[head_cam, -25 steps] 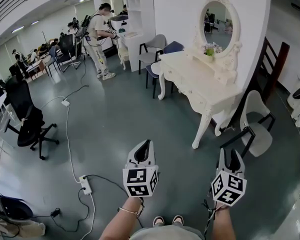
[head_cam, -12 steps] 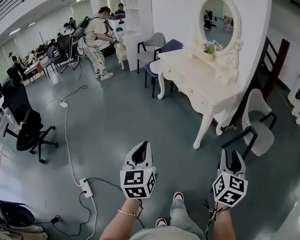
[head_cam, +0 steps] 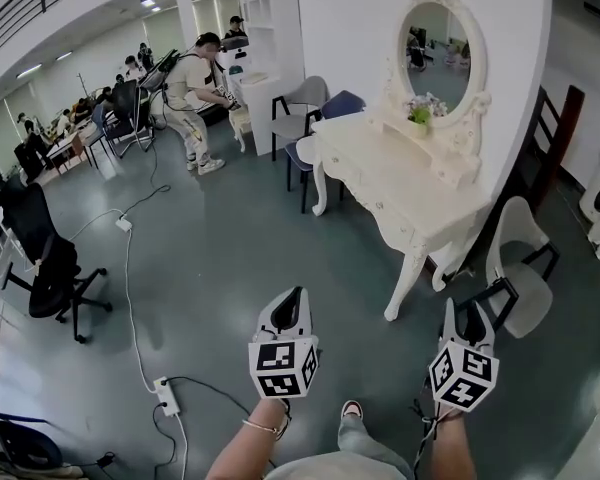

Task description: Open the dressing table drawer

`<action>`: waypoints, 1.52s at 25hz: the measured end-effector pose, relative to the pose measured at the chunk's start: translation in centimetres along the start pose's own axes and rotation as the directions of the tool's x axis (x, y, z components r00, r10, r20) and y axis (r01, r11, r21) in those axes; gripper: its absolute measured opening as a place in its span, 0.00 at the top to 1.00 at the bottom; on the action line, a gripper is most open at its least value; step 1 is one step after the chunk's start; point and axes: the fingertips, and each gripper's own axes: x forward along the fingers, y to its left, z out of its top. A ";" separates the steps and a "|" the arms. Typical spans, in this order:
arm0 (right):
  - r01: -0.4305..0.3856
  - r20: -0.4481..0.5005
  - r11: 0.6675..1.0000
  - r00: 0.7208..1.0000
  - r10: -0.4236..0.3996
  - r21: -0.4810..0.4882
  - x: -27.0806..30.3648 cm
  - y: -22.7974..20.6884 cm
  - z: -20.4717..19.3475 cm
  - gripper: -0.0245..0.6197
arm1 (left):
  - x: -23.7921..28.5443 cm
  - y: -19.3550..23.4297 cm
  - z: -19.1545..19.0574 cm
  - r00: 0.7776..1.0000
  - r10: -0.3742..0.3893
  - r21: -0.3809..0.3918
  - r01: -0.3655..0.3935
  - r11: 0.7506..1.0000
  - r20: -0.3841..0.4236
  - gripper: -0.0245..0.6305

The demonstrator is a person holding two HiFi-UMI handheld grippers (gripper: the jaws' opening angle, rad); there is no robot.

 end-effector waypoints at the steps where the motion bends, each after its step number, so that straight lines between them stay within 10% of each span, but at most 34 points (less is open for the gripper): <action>1: -0.001 0.000 1.000 1.000 0.001 -0.002 1.0 -0.4 0.4 0.69 | 1.1 -0.2 0.3 1.000 -0.001 0.002 0.001 1.000 0.001 0.93; 38: 0.146 -0.058 0.989 0.988 -0.144 0.026 31.4 -7.7 2.7 0.69 | 37.2 -0.3 2.1 0.991 -0.133 -0.002 0.133 0.991 -0.031 0.93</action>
